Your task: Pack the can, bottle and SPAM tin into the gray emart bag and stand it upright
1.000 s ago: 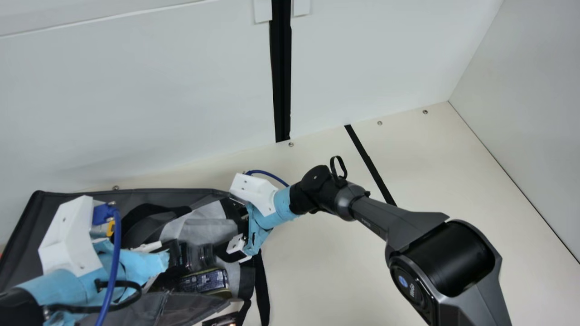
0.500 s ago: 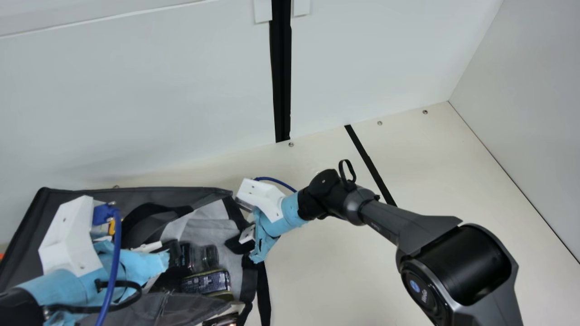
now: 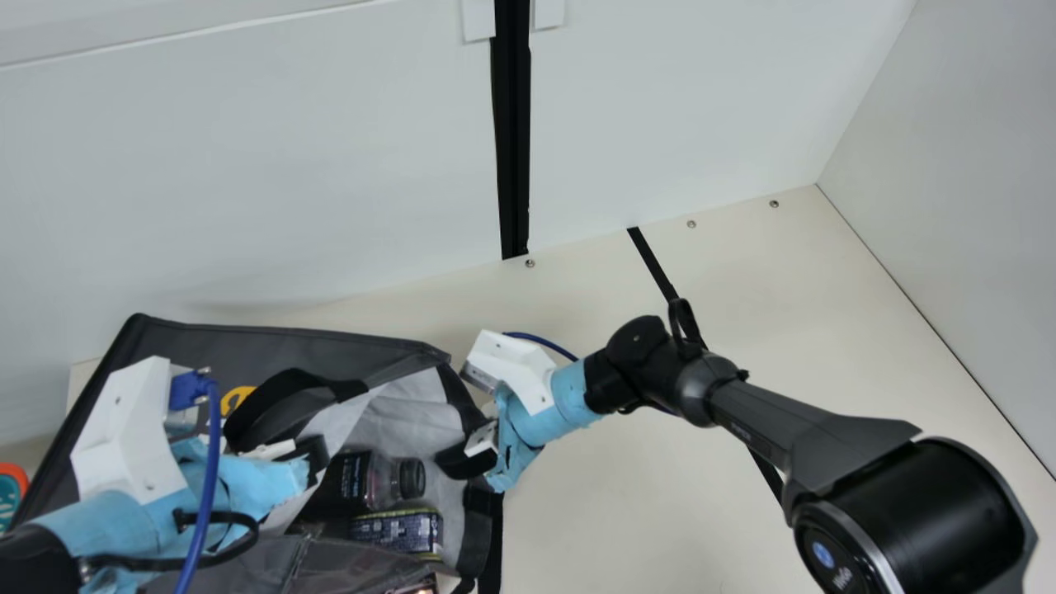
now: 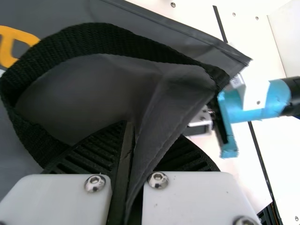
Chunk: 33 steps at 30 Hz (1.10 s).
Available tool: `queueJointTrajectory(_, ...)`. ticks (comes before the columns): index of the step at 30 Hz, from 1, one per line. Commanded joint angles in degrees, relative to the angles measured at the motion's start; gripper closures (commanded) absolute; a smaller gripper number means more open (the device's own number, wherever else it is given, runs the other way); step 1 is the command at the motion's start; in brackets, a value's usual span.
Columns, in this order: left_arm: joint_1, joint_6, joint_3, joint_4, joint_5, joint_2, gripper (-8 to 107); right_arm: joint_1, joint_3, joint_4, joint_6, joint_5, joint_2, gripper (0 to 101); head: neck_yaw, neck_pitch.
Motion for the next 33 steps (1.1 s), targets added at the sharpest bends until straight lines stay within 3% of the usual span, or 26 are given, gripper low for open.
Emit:
queueJointTrajectory(1, 0.2, 0.2, 0.9, -0.1, 0.2, -1.2, 107, -0.8, 1.3, 0.1, 0.5, 0.9, -1.8, 101, 0.0, -1.3)
queueJointTrajectory(24, 4.2, 16.6, -6.8, -9.2, 3.3, -0.1, 107, -11.5, 10.4, -1.1, 10.6, 13.6, -21.1, 101, 0.0, -1.3)
queueJointTrajectory(33, 6.1, 21.7, -9.9, -10.4, 7.2, -1.8, 107, -9.8, 13.4, 2.8, 17.1, 13.8, -28.5, 101, 0.0, -1.3)
